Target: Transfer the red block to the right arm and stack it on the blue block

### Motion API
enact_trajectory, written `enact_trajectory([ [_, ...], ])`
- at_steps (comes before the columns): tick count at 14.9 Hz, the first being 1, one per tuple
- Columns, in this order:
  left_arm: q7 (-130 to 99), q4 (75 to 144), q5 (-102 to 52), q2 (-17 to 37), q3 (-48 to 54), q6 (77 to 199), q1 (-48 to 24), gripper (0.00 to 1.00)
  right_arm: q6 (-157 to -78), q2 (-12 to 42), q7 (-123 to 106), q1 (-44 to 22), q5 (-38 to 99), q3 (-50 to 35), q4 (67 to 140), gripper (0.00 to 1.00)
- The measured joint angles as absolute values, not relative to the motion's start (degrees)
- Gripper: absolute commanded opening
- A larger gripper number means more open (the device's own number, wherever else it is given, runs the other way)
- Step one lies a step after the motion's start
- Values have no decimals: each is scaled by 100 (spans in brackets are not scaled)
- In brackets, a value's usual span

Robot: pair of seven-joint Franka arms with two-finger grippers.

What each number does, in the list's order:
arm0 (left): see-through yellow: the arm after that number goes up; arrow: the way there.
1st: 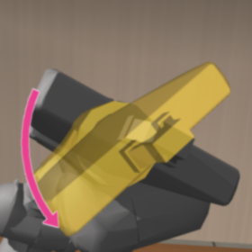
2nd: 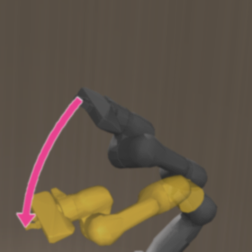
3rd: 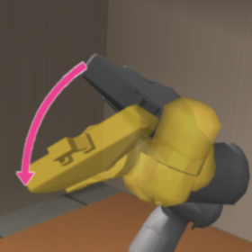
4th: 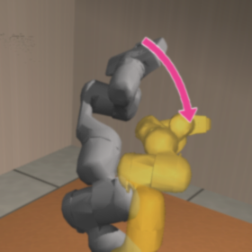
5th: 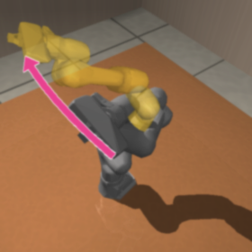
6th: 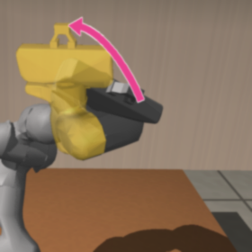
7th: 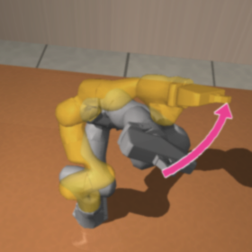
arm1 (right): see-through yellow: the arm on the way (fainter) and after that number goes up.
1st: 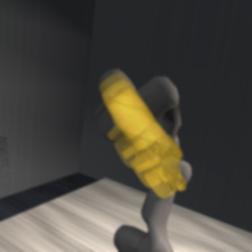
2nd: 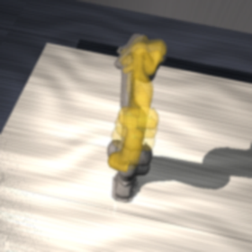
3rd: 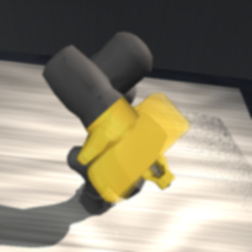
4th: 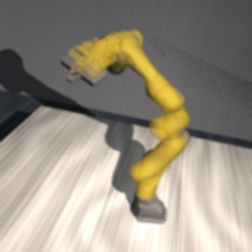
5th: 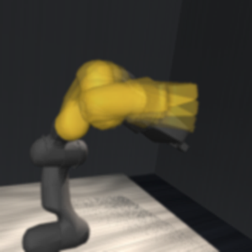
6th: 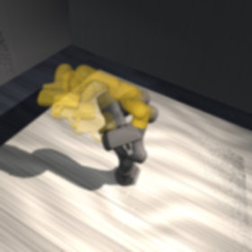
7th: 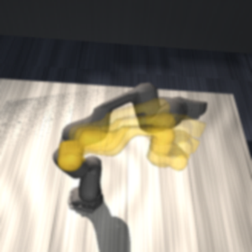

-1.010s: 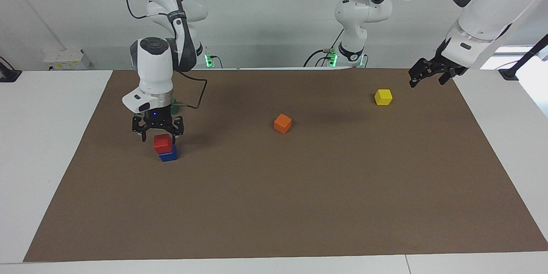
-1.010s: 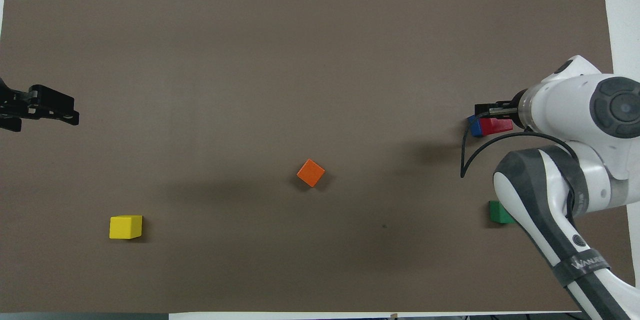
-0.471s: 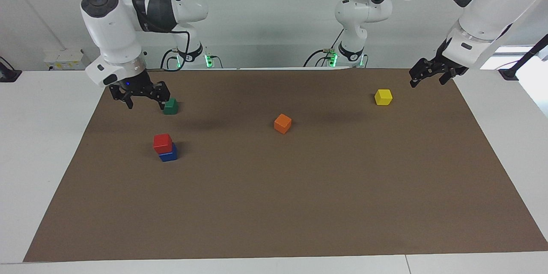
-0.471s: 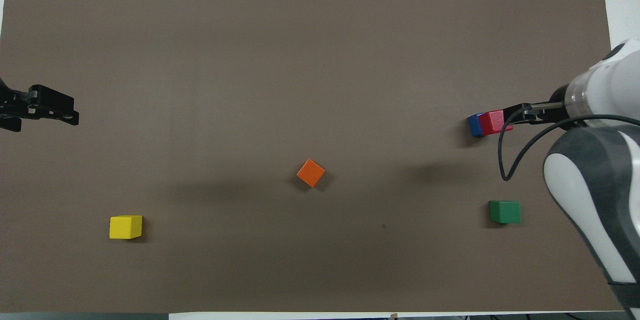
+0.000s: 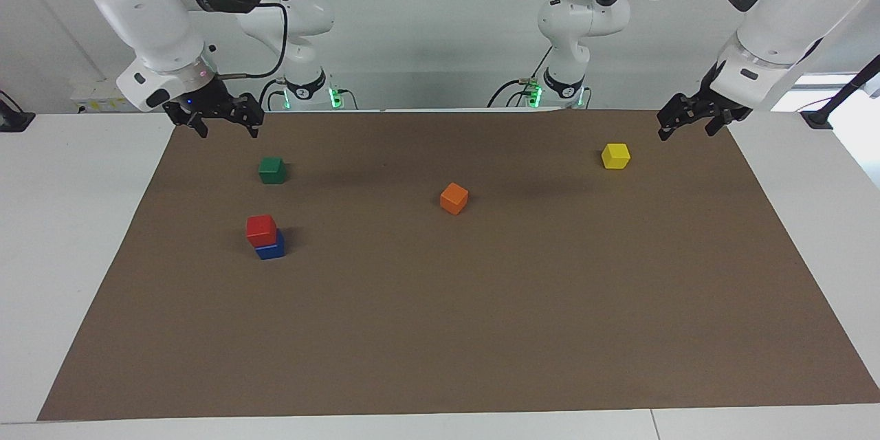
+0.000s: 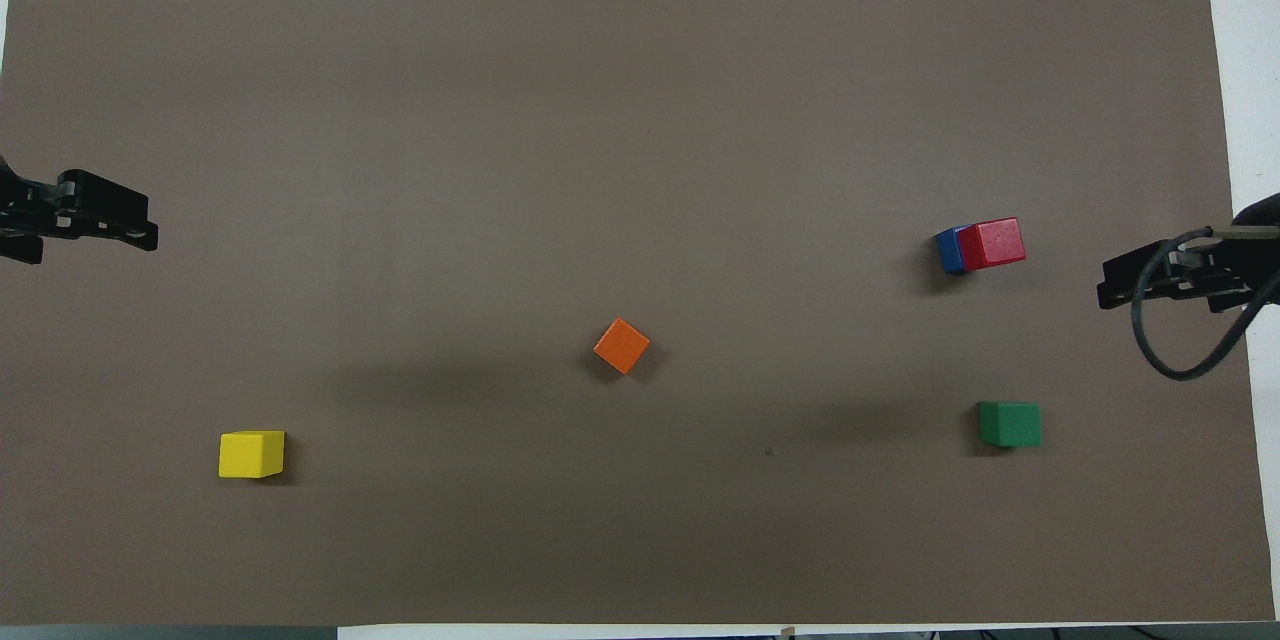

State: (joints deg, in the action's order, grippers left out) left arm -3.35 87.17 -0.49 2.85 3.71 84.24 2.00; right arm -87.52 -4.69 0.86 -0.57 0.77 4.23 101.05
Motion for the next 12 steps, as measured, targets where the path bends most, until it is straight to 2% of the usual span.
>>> enact_trajectory([
  [3,-335,8717,-49,285,370,8423,200,100,-8792,-500,10,114,85,443,10075,100],
  [7,-335,8717,-49,285,370,8422,200,100,-9358,-504,-97,257,81,456,9926,100],
  [12,-335,8717,-49,284,370,8422,200,100,-9226,-409,-245,445,68,464,9520,100],
])
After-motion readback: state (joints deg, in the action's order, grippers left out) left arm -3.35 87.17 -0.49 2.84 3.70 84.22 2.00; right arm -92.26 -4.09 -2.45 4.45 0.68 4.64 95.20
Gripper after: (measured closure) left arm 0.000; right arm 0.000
